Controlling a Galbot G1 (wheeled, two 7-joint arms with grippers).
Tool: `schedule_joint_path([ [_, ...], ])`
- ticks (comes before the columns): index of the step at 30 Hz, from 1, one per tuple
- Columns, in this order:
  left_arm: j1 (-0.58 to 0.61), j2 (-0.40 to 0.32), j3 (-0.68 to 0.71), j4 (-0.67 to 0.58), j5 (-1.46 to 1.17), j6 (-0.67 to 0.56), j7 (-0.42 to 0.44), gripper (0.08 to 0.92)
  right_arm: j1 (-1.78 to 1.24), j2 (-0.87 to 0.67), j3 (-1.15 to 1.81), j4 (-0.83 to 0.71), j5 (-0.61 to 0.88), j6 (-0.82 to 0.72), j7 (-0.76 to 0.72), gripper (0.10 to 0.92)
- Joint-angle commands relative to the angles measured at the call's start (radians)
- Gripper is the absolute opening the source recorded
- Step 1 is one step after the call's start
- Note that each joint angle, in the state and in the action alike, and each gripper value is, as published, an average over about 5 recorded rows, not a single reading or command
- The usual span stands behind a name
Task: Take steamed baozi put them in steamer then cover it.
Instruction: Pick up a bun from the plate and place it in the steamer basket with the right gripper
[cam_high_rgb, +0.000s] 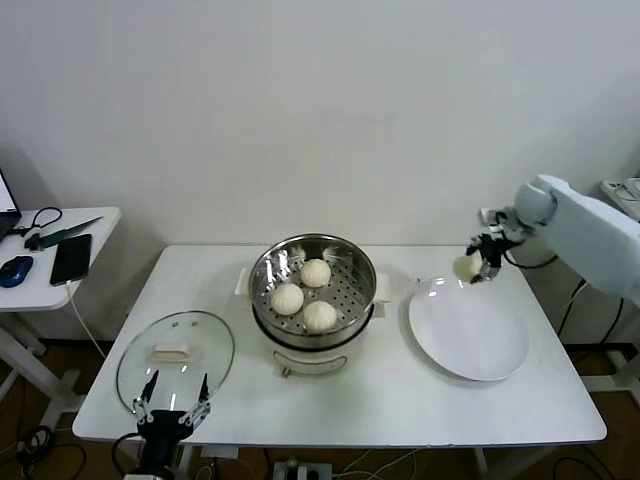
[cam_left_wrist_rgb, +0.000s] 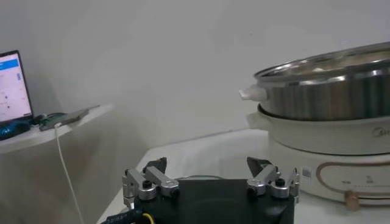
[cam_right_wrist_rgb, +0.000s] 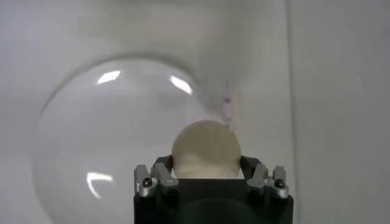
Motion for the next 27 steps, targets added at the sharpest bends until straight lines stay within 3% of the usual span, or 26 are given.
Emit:
schedule_joint_path([
  [1,0.011,0.002,0.022,-0.024,0.009,-0.001,0.009,0.823,0.398,0.138,-0.422,0.173,0.528,-0.118,0.034,0.712],
  [6,0.026,0.004,0.03,-0.039,0.019,-0.002,0.016,0.823,0.458,0.24,-0.527,0.241,0.676,-0.147,0.064,0.712],
  [11,0.044,0.01,0.03,-0.044,0.026,-0.012,0.017,0.823,0.446,0.326,-0.545,0.272,0.709,-0.163,0.102,0.715],
  [27,0.047,0.013,0.012,-0.048,0.012,-0.019,0.017,0.823,0.264,0.444,-0.524,0.226,0.533,-0.19,0.157,0.712],
])
